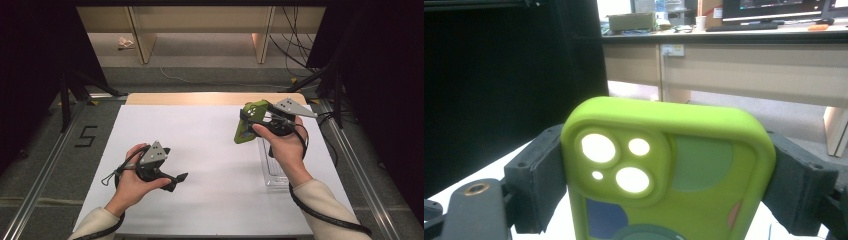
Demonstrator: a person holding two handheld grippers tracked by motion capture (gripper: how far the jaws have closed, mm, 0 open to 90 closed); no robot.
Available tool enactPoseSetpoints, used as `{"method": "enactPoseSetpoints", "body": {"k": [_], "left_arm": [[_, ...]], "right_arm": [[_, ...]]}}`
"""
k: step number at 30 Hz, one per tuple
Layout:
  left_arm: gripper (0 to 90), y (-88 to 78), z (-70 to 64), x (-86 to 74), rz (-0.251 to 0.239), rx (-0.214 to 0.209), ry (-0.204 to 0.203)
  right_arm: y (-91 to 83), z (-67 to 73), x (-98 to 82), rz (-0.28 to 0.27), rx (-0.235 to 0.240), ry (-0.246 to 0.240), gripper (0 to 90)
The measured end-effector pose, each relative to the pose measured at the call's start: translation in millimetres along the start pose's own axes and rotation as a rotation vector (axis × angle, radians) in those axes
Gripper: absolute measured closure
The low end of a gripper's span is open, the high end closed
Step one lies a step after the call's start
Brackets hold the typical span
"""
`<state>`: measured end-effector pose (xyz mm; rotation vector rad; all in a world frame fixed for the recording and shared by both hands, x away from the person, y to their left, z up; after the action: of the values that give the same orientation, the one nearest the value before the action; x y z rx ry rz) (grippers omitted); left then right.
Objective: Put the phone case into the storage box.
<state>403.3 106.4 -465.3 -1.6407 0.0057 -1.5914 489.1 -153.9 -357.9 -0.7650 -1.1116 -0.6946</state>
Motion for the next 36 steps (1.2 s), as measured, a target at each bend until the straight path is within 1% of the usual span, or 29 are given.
{"method": "enactPoseSetpoints", "body": {"k": [14, 29, 36], "left_arm": [[0.0, -5.6, 5.0, -5.6, 0.003, 0.018, -0.006], [0.0, -9.3, 8.0, -9.5, 0.000, 0.025, -0.016], [0.0, -9.9, 8.2, -10.1, 0.002, 0.027, -0.015]], "right_arm": [[-5.8, -14.7, 8.5, -0.023, -0.034, 0.011, 17.0], [-11.5, -30.8, 15.2, -0.045, -0.077, 0.017, 17.1], [-12.8, -37.0, 15.8, -0.047, -0.096, 0.015, 17.0]]}}
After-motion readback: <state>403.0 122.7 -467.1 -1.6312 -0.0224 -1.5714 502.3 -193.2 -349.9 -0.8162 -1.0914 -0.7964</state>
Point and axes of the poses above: each handheld gripper's, and its own axes: y roughly forward along the jaws, x roughly out of its top, z roughly to its left, the point moved 8 cm from there along y, roughly forward along the jaws, and after that the axes turned 9 degrees about y, right-handed, at the moved point
